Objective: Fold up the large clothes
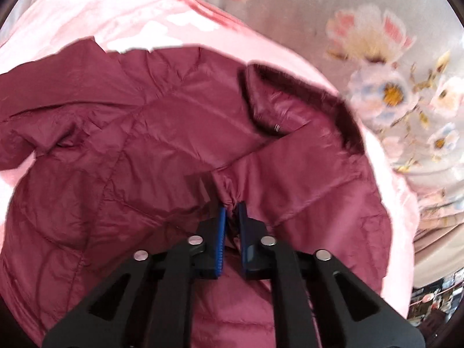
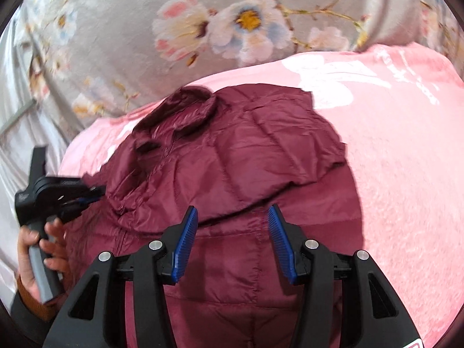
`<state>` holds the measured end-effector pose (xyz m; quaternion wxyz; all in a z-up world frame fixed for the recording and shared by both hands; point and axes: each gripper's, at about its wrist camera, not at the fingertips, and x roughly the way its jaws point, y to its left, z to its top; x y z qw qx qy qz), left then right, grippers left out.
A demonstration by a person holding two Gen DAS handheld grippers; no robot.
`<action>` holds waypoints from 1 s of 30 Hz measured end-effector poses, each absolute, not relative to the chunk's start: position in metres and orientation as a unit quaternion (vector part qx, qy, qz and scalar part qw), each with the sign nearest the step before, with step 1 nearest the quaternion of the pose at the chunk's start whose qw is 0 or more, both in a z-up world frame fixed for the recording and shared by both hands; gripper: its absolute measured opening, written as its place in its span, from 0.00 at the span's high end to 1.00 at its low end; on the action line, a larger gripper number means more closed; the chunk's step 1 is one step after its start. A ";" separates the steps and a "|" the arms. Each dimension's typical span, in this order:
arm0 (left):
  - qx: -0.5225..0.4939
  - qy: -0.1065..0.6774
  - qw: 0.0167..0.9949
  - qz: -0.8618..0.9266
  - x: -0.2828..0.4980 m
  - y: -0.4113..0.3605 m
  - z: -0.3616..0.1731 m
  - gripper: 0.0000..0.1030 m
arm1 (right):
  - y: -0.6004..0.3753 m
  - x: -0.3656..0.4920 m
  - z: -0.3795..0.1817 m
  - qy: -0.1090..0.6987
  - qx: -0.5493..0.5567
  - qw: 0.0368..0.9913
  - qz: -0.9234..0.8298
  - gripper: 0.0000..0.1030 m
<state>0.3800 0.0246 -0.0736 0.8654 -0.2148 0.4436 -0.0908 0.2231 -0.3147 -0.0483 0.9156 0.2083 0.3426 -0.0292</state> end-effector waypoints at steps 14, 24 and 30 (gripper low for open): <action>-0.180 0.417 0.891 -0.003 0.345 0.067 -0.094 0.95 | -0.381 0.252 -0.064 0.374 0.359 0.848 -0.108 0.51; -0.135 0.408 0.903 0.009 0.334 0.056 -0.104 0.92 | -0.363 0.261 -0.057 0.334 0.240 0.893 -0.181 0.99; -0.113 0.411 0.905 0.017 0.337 0.050 -0.105 0.91 | -0.373 0.269 -0.073 0.397 0.253 0.863 -0.184 0.99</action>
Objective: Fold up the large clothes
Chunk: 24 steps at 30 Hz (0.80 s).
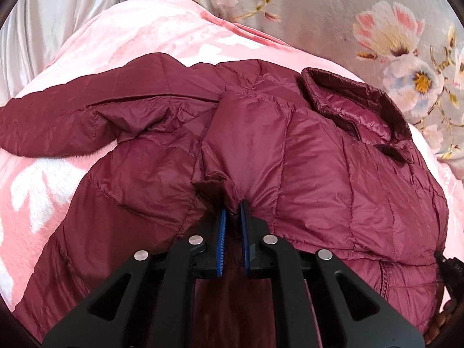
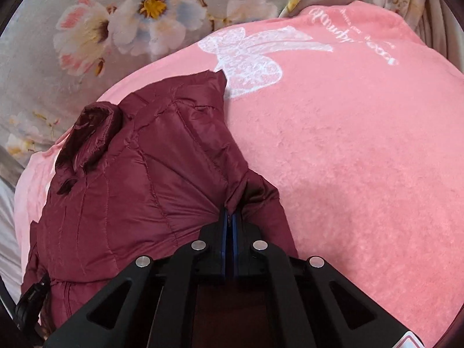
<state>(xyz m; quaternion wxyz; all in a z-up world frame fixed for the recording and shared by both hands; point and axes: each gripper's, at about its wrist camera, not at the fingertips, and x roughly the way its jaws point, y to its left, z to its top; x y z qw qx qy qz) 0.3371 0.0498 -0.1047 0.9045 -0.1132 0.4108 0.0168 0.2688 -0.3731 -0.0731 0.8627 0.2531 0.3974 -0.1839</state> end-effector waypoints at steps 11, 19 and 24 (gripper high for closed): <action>-0.127 0.404 0.906 0.014 0.335 0.055 -0.104 0.90 | -0.220 0.273 -0.018 0.342 0.115 0.931 -0.056 0.89; -0.134 0.401 0.906 0.013 0.334 0.056 -0.105 0.89 | -0.170 0.314 -0.066 0.417 0.085 0.905 -0.014 0.91; -0.132 0.401 0.907 0.013 0.334 0.054 -0.104 0.88 | -0.173 0.316 -0.087 0.436 0.097 0.894 -0.011 0.93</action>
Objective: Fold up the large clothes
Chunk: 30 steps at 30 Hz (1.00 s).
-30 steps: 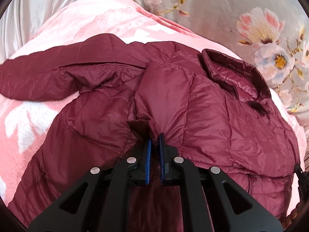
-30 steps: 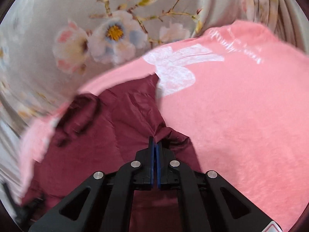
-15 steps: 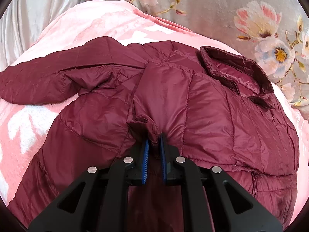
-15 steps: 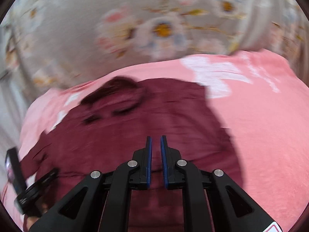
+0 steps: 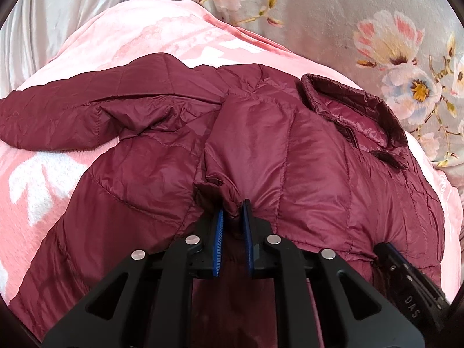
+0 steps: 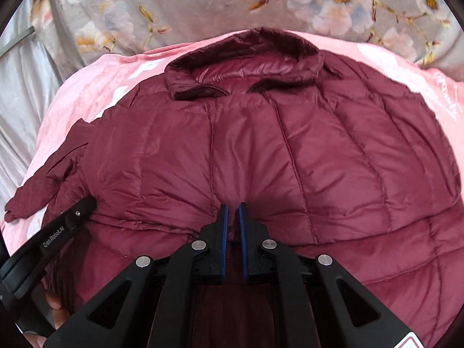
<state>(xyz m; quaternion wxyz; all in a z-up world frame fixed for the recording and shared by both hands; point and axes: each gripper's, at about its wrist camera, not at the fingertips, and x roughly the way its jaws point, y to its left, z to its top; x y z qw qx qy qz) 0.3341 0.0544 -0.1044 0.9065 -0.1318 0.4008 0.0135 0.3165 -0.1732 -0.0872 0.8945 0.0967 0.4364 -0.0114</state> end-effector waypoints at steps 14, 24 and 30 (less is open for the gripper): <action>-0.140 0.399 0.906 0.011 0.334 0.057 -0.103 0.80 | -0.171 0.319 -0.093 0.437 0.094 0.894 -0.018 0.96; -0.210 0.328 0.916 0.094 0.289 0.200 -0.037 0.17 | -0.146 0.260 -0.057 0.389 0.077 0.918 -0.020 0.83; -0.237 0.327 0.886 0.230 0.285 0.350 -0.038 0.17 | -0.111 0.215 -0.059 0.383 0.052 0.922 0.012 0.73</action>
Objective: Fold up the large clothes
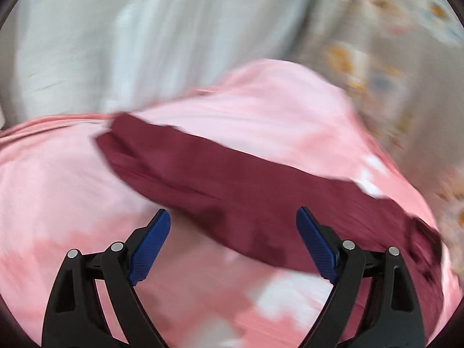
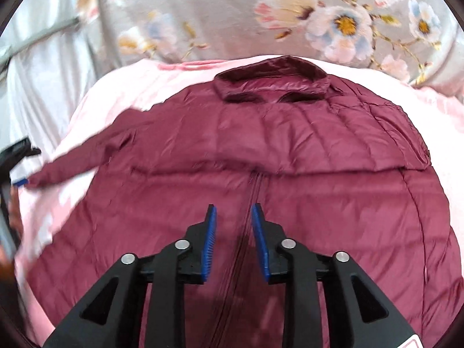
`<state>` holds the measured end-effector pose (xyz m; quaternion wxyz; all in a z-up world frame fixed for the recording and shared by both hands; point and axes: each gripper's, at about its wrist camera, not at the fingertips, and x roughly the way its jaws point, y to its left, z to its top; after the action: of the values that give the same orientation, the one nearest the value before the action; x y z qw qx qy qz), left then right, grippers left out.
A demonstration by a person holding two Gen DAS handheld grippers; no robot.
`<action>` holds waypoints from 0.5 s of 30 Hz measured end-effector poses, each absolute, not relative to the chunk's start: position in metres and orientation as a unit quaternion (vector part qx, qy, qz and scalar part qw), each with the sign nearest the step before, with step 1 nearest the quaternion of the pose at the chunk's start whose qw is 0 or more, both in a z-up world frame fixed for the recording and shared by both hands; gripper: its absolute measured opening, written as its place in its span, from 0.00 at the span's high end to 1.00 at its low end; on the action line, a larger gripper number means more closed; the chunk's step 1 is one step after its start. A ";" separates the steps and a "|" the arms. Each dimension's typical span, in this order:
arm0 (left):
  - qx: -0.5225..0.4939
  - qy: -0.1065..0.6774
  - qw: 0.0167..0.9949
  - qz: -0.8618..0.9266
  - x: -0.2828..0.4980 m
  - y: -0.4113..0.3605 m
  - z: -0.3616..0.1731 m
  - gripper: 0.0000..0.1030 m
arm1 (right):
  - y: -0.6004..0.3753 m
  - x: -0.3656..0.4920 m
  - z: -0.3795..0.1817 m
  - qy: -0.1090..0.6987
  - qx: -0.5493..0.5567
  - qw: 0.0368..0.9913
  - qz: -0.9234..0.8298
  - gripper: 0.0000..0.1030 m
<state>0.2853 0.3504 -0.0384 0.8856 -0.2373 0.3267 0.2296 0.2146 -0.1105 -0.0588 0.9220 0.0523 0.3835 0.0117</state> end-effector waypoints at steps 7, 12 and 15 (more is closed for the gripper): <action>-0.355 0.331 0.840 0.240 0.275 0.434 -0.079 0.21 | -0.110 0.205 -0.070 0.396 0.057 0.916 -0.022 0.66; -0.365 0.339 0.843 0.202 0.291 0.430 -0.092 0.61 | -0.114 0.203 -0.070 0.393 0.062 0.917 -0.041 0.64; -0.341 0.345 0.854 0.189 0.302 0.418 -0.082 0.91 | -0.113 0.196 -0.066 0.382 0.063 0.921 -0.049 0.63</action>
<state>0.3024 0.4182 -0.0824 0.8539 -0.3408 0.3448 0.1893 0.1960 -0.1132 -0.0660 0.9207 0.0626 0.3822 -0.0485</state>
